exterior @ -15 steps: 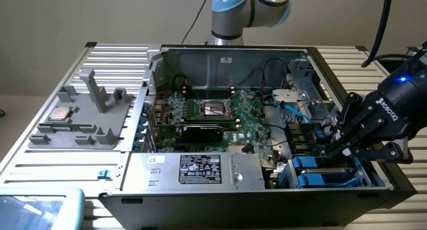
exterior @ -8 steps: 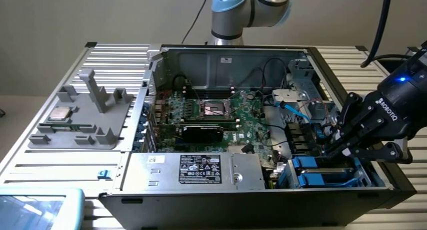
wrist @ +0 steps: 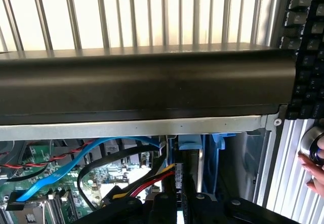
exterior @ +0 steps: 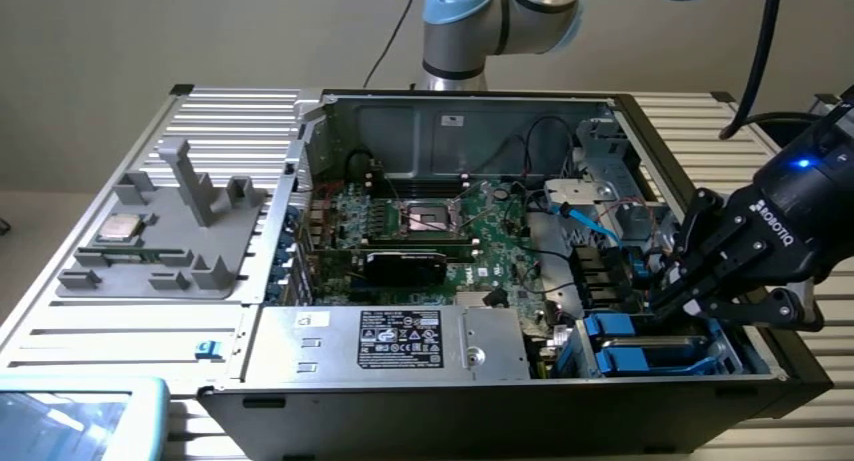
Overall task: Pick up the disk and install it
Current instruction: 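Insert the first disk wire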
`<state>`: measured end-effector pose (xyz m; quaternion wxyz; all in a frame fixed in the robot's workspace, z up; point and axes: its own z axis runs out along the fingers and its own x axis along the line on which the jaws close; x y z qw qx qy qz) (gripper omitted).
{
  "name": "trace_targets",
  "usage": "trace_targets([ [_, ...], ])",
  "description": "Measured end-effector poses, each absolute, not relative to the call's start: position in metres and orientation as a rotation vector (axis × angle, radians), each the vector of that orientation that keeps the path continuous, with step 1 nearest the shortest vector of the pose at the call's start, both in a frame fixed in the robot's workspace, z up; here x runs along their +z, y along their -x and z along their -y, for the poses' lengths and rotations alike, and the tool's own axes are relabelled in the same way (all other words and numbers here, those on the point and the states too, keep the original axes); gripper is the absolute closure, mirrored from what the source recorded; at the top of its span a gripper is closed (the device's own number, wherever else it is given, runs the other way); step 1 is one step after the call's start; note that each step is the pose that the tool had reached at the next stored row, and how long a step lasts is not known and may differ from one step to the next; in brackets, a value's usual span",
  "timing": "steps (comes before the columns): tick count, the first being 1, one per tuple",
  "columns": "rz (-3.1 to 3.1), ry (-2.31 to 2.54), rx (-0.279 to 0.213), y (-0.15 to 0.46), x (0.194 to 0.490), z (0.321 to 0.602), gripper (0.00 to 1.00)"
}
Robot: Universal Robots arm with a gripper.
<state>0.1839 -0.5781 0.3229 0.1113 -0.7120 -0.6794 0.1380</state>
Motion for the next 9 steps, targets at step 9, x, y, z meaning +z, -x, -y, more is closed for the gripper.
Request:
trace_targets([
  [9,1.996,2.091,0.406,-0.184,0.323,0.5782,0.84],
])
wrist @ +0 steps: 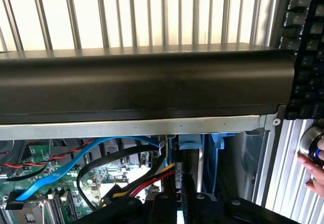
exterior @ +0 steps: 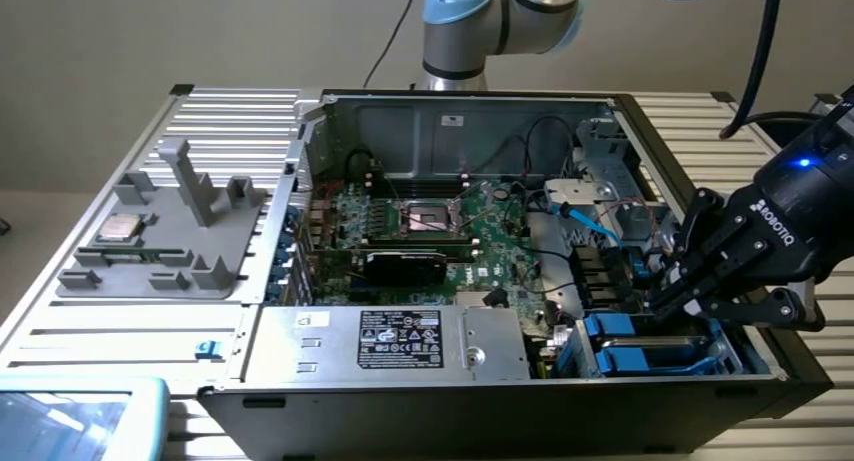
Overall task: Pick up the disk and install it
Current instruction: 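Insert the first disk wire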
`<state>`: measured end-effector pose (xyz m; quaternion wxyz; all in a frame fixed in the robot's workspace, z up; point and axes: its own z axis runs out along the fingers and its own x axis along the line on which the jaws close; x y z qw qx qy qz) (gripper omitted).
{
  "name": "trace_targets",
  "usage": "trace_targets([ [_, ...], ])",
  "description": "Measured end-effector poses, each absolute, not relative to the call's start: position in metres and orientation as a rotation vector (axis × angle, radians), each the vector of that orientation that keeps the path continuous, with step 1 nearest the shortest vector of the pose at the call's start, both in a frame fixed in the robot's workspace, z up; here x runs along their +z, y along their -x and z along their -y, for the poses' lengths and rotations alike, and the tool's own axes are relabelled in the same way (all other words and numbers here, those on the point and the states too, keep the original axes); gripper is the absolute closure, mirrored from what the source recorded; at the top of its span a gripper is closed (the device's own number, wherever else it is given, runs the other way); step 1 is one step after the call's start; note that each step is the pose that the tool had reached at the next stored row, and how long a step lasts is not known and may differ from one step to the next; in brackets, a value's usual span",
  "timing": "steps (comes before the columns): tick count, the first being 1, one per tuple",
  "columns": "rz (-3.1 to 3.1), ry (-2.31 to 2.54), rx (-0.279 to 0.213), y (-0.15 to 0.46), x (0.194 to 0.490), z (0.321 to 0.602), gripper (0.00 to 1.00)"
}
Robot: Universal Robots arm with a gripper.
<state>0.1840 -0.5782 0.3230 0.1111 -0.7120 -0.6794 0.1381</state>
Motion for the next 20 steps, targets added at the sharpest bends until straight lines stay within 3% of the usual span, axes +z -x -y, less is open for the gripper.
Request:
trace_targets([
  [20,1.996,2.091,0.406,-0.184,0.3226,0.5782,0.84],
])
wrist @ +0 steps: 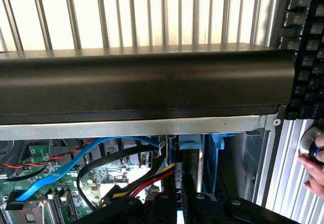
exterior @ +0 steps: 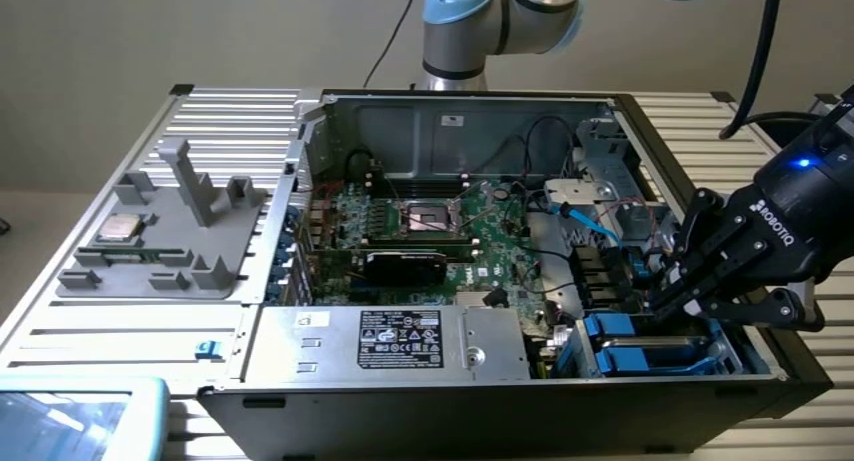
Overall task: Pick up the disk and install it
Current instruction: 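Insert the first disk wire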
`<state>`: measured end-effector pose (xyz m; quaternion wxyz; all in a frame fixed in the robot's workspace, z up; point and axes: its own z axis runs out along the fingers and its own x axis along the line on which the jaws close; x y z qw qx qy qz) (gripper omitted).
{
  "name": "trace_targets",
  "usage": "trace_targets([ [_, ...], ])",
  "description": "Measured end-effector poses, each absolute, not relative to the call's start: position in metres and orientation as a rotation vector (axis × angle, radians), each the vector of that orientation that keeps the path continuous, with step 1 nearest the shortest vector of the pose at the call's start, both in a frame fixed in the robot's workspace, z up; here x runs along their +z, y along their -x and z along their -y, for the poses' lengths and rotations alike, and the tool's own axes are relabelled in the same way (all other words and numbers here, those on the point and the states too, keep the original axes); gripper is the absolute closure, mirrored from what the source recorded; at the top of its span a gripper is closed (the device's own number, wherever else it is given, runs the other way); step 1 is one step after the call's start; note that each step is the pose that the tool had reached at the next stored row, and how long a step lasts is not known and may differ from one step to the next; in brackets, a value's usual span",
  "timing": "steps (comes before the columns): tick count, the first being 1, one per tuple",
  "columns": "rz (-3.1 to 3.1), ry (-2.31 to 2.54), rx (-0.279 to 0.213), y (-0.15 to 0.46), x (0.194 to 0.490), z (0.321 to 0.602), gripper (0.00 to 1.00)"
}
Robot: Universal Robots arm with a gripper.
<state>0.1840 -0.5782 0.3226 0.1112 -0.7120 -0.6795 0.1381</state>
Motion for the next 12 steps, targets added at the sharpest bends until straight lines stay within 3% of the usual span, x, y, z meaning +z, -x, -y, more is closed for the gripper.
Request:
trace_targets([
  [10,1.995,2.091,0.405,-0.184,0.3229,0.5782,0.84],
  [12,1.996,2.091,0.406,-0.1838,0.3247,0.5782,0.76],
])
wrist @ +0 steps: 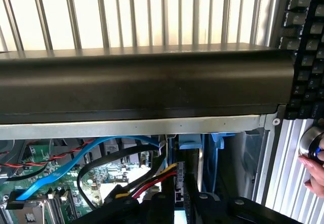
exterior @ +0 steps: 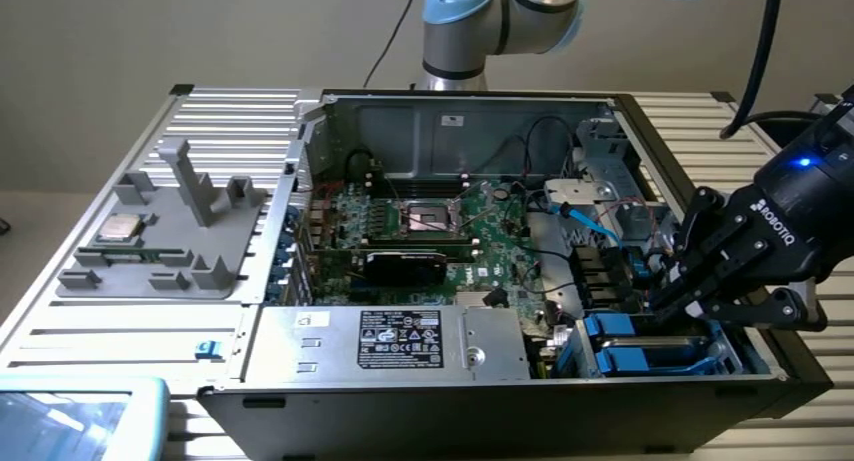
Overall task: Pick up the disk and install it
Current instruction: 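Insert the first disk wire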
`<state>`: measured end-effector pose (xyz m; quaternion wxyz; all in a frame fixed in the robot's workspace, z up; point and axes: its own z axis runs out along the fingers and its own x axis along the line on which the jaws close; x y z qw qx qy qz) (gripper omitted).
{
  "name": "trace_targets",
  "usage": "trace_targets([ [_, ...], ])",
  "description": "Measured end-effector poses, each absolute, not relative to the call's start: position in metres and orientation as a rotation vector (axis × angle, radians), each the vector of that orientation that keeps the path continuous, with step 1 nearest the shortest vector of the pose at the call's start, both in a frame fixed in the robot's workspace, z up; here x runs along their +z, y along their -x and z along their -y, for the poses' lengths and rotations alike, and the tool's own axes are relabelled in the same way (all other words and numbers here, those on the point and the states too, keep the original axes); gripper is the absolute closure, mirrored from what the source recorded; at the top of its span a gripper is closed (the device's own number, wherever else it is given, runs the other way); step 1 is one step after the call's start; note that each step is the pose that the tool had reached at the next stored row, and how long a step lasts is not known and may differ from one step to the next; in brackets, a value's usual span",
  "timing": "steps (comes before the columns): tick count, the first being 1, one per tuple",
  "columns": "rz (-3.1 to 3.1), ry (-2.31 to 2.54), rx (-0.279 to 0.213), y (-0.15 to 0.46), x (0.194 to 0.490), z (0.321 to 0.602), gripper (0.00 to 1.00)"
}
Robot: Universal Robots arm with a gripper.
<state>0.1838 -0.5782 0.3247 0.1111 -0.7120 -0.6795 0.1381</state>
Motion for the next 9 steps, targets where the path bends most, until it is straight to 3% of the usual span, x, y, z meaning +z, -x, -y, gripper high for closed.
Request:
trace_targets([
  [1,1.996,2.091,0.406,-0.1836,0.326,0.5782,0.76],
  [6,1.995,2.092,0.406,-0.1825,0.3342,0.5782,0.52],
  [9,1.995,2.092,0.407,-0.1821,0.3358,0.5782,0.45],
])
